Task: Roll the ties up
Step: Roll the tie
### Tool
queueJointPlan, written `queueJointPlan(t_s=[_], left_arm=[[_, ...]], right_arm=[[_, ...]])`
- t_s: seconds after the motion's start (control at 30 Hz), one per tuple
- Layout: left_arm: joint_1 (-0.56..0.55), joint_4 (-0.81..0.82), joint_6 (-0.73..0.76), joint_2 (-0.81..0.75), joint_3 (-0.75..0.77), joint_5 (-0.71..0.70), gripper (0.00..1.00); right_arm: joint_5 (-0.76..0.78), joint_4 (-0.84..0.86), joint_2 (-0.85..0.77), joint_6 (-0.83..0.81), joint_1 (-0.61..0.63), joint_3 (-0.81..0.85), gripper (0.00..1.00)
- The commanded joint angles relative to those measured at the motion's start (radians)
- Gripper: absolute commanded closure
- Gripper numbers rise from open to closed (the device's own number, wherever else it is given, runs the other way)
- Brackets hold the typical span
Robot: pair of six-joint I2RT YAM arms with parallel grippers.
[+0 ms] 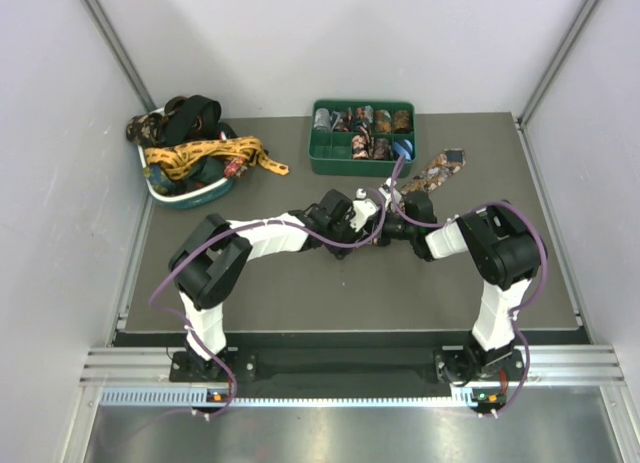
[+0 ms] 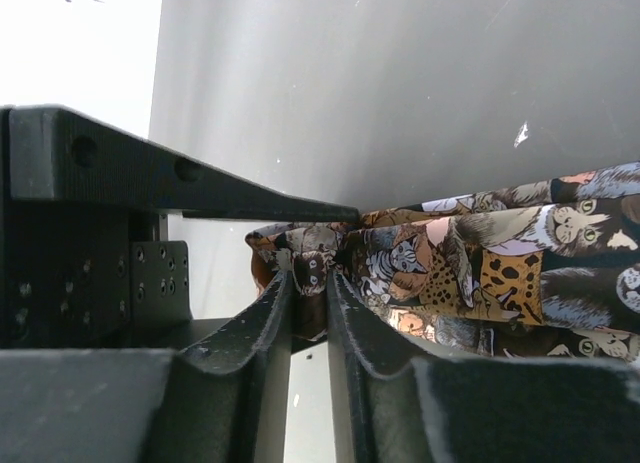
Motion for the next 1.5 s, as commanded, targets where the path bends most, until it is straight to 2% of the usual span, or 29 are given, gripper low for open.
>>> queueJointPlan(t_s=[0.0, 0.17, 0.23, 0.37, 0.6, 0.73, 0.8, 0.93, 1.03, 1.1, 1.23, 1.33, 1.37, 1.43, 1.47], left_arm=[[-0.005, -0.046, 0.023, 0.029, 0.025, -0.02, 0.5], [-0.003, -0.058, 0.02, 0.033, 0.023, -0.015, 0.54], [-0.003, -0.065, 0.02, 0.035, 0.025, -0.015, 0.55], [-0.006, -0.084, 0.02, 0.04, 0.034, -0.022, 0.57], [-0.012, -0.164, 0.015, 0.072, 0.083, -0.04, 0.58], [-0.012, -0.216, -0.002, 0.093, 0.111, -0.048, 0.58], [-0.014, -0.244, -0.009, 0.103, 0.125, -0.043, 0.59], [-0.012, -0.299, -0.031, 0.119, 0.155, -0.034, 0.59], [-0.011, -0.344, -0.045, 0.144, 0.192, -0.037, 0.6], [-0.012, -0.388, -0.043, 0.165, 0.221, -0.04, 0.6], [-0.012, -0.43, -0.055, 0.188, 0.255, -0.031, 0.6], [-0.014, -0.445, -0.055, 0.193, 0.269, -0.017, 0.6], [-0.012, -0.451, -0.055, 0.198, 0.272, -0.02, 0.6], [-0.012, -0.466, -0.054, 0.201, 0.28, -0.022, 0.61], [-0.012, -0.47, -0.054, 0.205, 0.284, -0.022, 0.61]], right_arm=[[-0.018, 0.043, 0.013, -0.013, 0.009, 0.022, 0.79], [-0.011, 0.052, -0.004, -0.009, 0.001, 0.009, 0.67], [-0.004, 0.058, -0.015, -0.005, -0.01, -0.007, 0.59], [-0.005, 0.081, -0.046, 0.01, -0.044, -0.03, 0.52], [0.001, 0.171, -0.107, 0.057, -0.119, -0.131, 0.5], [0.047, 0.211, -0.214, 0.061, -0.16, -0.217, 0.51], [0.115, 0.135, -0.272, 0.007, -0.16, -0.254, 0.52], [0.257, -0.029, -0.511, -0.071, -0.142, -0.314, 0.52], [0.422, -0.205, -0.697, -0.157, -0.078, -0.341, 0.53], [0.55, -0.309, -0.782, -0.218, 0.008, -0.353, 0.52], [0.726, -0.425, -0.947, -0.307, 0.172, -0.357, 0.53], [0.864, -0.476, -0.959, -0.384, 0.324, -0.334, 0.53], [0.945, -0.489, -0.949, -0.427, 0.419, -0.321, 0.53], [1.03, -0.5, -0.888, -0.476, 0.522, -0.275, 0.54], [1.129, -0.517, -0.855, -0.523, 0.629, -0.228, 0.55]])
